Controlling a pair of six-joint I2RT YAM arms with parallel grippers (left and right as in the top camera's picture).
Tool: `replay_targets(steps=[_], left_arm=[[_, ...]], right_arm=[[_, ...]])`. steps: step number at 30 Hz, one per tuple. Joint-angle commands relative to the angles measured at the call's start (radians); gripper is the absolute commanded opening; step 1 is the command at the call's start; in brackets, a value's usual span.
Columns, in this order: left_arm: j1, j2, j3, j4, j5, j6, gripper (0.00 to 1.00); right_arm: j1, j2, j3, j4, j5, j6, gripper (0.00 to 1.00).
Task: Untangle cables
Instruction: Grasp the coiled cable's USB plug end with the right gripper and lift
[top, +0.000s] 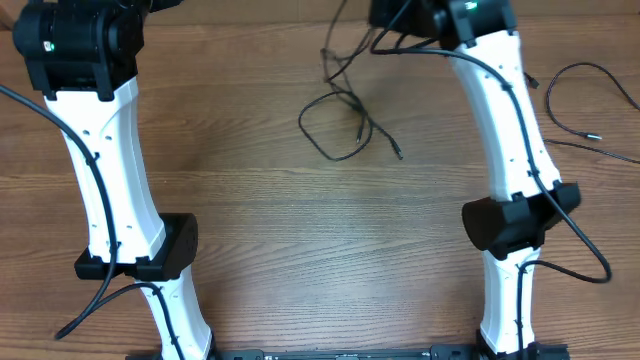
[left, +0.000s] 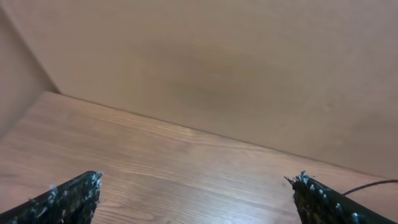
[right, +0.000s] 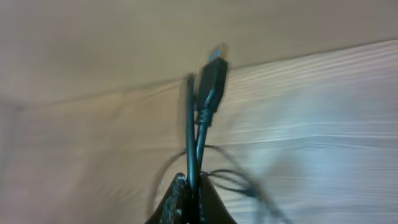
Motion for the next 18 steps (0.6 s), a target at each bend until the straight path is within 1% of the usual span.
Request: replay_targets(steps=[1, 5, 7, 11, 13, 14, 16, 18], left_arm=[[0.005, 0.037, 0.0, 0.005, 0.103, 0.008, 1.0], [0.002, 0.064, 0.0, 0.012, 0.158, 0.008, 0.99], [-0.001, 0.068, 0.0, 0.02, 0.175, 0.008, 0.99], [-0.009, 0.069, 0.0, 0.037, 0.185, 0.008, 0.99], [-0.011, 0.069, 0.0, 0.047, 0.192, 0.008, 1.0], [-0.013, 0.069, 0.0, 0.053, 0.192, 0.008, 1.0], [-0.014, 0.069, 0.0, 0.056, 0.192, 0.008, 1.0], [-0.014, 0.069, 0.0, 0.056, 0.192, 0.008, 1.0]], right_arm=[[-0.058, -0.102, 0.109, -0.079, 0.285, -0.023, 0.04], [-0.111, -0.122, 0.135, -0.161, 0.291, -0.023, 0.04], [-0.116, -0.121, 0.134, -0.175, 0.277, -0.023, 0.04], [-0.112, -0.121, 0.119, -0.145, 0.112, -0.023, 0.04], [-0.107, -0.121, 0.097, -0.109, 0.007, -0.023, 0.04], [-0.094, -0.115, 0.064, -0.076, -0.078, -0.023, 0.04], [-0.071, -0.102, 0.025, -0.058, -0.13, -0.023, 0.04], [-0.04, -0.087, -0.031, -0.051, -0.138, -0.024, 0.04]])
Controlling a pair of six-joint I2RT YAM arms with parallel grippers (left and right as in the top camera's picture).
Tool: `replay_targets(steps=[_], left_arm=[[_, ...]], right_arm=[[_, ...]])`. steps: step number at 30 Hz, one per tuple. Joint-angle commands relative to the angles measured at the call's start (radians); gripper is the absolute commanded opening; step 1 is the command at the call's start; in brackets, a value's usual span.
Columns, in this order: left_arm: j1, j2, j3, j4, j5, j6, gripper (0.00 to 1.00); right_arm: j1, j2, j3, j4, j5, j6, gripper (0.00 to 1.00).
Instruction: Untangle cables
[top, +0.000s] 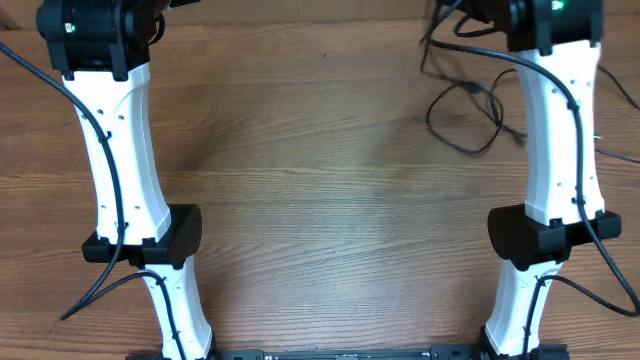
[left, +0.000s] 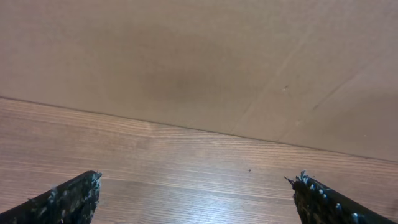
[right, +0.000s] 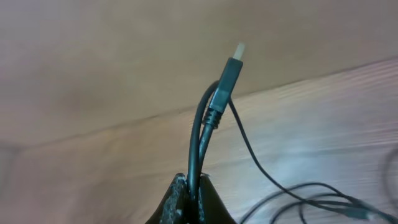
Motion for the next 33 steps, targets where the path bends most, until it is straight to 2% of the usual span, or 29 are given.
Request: replay_targets(steps=[1, 3, 14, 20, 21, 22, 23, 24, 33], left_arm=[[-0.009, 0.004, 0.001, 0.005, 0.019, 0.008, 1.0], [-0.008, 0.004, 0.001, 0.005, 0.019, 0.008, 1.0], [-0.008, 0.004, 0.001, 0.002, 0.019, 0.01, 0.99], [-0.008, 0.004, 0.001, 0.002, 0.018, 0.012, 1.0], [-0.008, 0.004, 0.001, 0.002, 0.018, 0.012, 1.0], [-0.008, 0.004, 0.001, 0.002, 0.018, 0.012, 1.0], [-0.008, 0.004, 0.001, 0.002, 0.018, 0.012, 0.99], [-0.008, 0.004, 0.001, 0.002, 0.019, 0.012, 1.0], [-0.008, 0.004, 0.001, 0.002, 0.018, 0.012, 1.0]], right_arm=[[0.068, 0.027, -0.108, 0.013, -0.12, -0.021, 0.04], [0.1, 0.043, -0.19, 0.025, -0.116, -0.064, 0.04], [0.187, 0.142, -0.539, 0.124, -0.129, -0.055, 0.04], [0.204, 0.158, -0.645, 0.177, -0.135, -0.064, 0.04], [0.204, 0.158, -0.645, 0.182, -0.135, -0.063, 0.17], [0.203, 0.157, -0.644, 0.188, -0.135, -0.063, 0.39], [0.199, 0.157, -0.637, 0.19, -0.135, -0.063, 0.84], [0.193, 0.157, -0.633, 0.189, -0.135, -0.063, 1.0], [0.154, 0.154, -0.607, 0.145, -0.131, -0.063, 1.0]])
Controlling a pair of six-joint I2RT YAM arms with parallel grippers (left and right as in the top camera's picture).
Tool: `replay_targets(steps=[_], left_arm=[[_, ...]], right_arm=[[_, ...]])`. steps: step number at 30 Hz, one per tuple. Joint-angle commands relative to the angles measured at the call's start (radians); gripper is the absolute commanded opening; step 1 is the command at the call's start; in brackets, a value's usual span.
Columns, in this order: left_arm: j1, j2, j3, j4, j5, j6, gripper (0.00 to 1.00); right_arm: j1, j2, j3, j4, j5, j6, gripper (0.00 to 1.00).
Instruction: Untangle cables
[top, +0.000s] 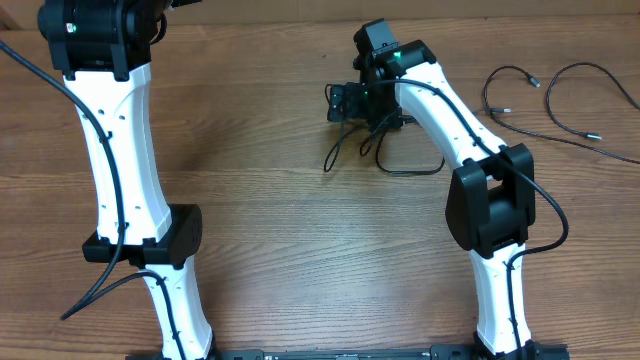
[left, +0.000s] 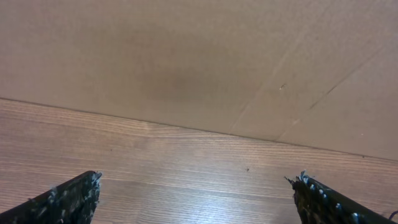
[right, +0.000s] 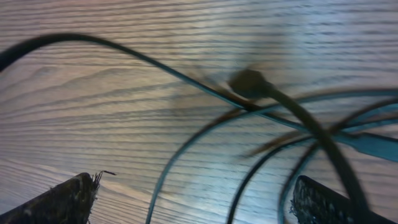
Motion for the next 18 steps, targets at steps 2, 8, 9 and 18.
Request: replay_targets(steps=[2, 8, 9, 18], left_arm=[[-0.006, 0.004, 0.001, 0.001, 0.011, 0.012, 1.0], [-0.006, 0.004, 0.001, 0.001, 0.008, 0.02, 1.0], [-0.006, 0.004, 0.001, 0.001, 0.008, 0.02, 1.0], [-0.006, 0.004, 0.001, 0.0, 0.008, 0.02, 1.0]], right_arm=[[-0.034, -0.007, 0.059, -0.051, 0.027, 0.008, 1.0], [-0.077, -0.032, 0.132, -0.143, 0.063, -0.002, 1.0], [-0.084, -0.056, 0.164, -0.146, 0.015, -0.057, 1.0], [-0.095, -0.192, 0.36, -0.194, 0.158, 0.066, 1.0]])
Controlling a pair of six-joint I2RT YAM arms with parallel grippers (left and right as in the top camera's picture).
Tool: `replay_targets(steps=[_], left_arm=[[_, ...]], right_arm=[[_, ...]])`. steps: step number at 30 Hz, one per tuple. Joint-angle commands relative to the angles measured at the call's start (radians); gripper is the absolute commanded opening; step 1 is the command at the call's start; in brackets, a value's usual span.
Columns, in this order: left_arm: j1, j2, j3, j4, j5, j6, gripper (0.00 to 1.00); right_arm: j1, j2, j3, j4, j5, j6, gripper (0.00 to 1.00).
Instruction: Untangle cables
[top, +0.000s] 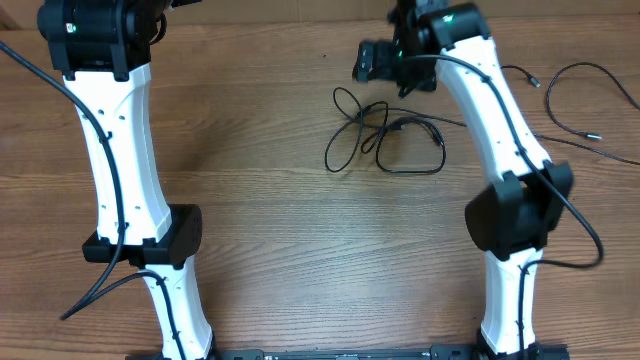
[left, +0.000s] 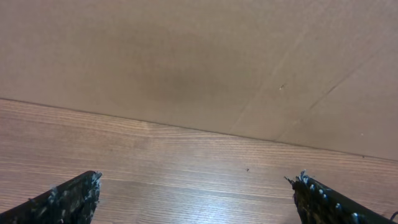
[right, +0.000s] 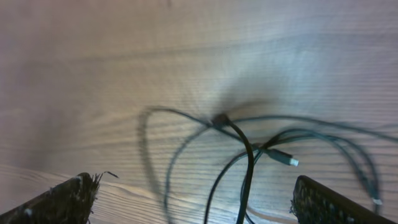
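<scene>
A tangle of thin black cables (top: 385, 135) lies in loops on the wooden table (top: 270, 200), right of centre. In the right wrist view the same tangle (right: 249, 149) shows a silver-tipped plug (right: 289, 161). My right gripper (top: 385, 62) hovers just behind the tangle, open, with nothing held; the cables lie on the table below its spread fingers (right: 196, 193). My left gripper (left: 196, 186) is open and empty at the far left back, facing the wall.
Two separate black cables lie at the back right: a short one (top: 515, 80) and a longer looped one (top: 585, 100). A brown wall (left: 199, 56) bounds the table's far edge. Both white arms (top: 115, 150) reach up along the sides.
My right gripper, still open, was low and close over the tangle and is now higher and farther back. The tangle's loops lie a little wider. The left arm has not moved.
My right gripper was shut on a cable near its plug, held up at the back with the tangle below. Then it held it at the far right. Later it was open over the tangle at centre, a short cable lying apart at the right. Now it is raised.
</scene>
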Motion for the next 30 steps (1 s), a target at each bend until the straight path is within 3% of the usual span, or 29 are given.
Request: replay_targets(steps=[1, 7, 11, 14, 21, 30], left_arm=[[-0.006, 0.004, 0.001, 0.0, 0.008, 0.019, 1.0], [-0.006, 0.004, 0.001, 0.007, 0.008, 0.019, 0.99], [-0.006, 0.004, 0.001, 0.02, 0.008, 0.02, 1.0], [-0.006, 0.004, 0.001, 0.017, 0.008, 0.035, 1.0], [-0.006, 0.004, 0.001, 0.015, 0.007, 0.076, 1.0], [-0.006, 0.004, 0.001, 0.012, -0.045, 0.102, 1.0]], right_arm=[[-0.014, -0.128, 0.098, -0.055, 0.162, 0.143, 1.0], [-0.082, -0.146, 0.09, -0.237, 0.241, 0.299, 1.0], [-0.087, -0.145, 0.022, -0.242, 0.218, 0.343, 1.0], [-0.087, -0.145, -0.068, -0.219, 0.176, 0.438, 1.0], [-0.086, -0.145, -0.288, -0.037, -0.04, 0.511, 1.0], [-0.077, -0.145, -0.494, 0.085, -0.167, 0.521, 1.0]])
